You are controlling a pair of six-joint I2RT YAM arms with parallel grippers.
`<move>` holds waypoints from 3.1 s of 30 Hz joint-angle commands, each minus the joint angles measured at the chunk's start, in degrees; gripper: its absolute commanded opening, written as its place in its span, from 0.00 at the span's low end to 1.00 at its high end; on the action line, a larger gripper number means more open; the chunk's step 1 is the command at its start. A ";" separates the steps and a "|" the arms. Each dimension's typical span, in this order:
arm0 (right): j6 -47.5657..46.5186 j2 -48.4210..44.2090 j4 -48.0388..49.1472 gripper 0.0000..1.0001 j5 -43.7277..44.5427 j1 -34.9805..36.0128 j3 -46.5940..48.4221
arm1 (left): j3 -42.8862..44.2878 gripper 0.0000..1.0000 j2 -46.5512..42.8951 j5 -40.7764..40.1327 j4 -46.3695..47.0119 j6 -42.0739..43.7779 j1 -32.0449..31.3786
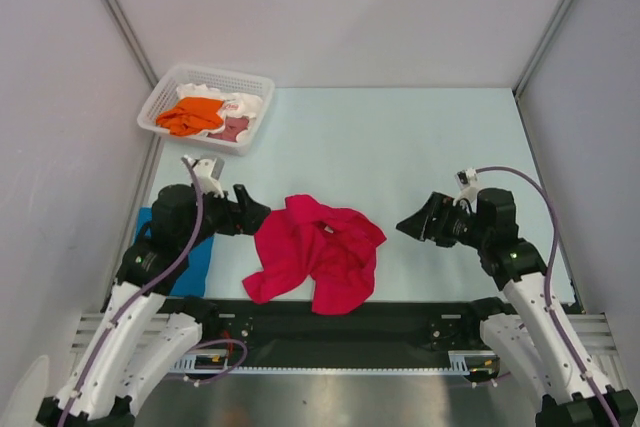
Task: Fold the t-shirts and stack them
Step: Move the tshirt to the center of the board, then flatten the tshirt out
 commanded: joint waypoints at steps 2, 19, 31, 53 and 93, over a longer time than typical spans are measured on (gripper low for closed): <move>0.83 5.36 7.36 0.72 -2.68 1.76 -2.29 | -4.83 0.85 -4.27 1.69 4.17 -2.93 -0.10; 5.76 30.16 25.75 0.66 11.46 22.59 -5.46 | 5.07 0.74 30.07 -25.24 12.12 -2.35 -27.68; 9.62 25.50 29.35 0.55 10.33 24.62 -12.22 | 27.94 0.61 59.97 -51.54 0.94 13.22 -40.61; 12.00 32.71 32.71 0.13 14.18 25.23 -8.01 | 34.18 0.00 61.31 -60.69 1.73 17.79 -38.95; -15.70 -5.17 -6.16 0.00 7.78 21.71 36.22 | 37.00 0.00 4.07 -48.11 27.30 33.51 -30.86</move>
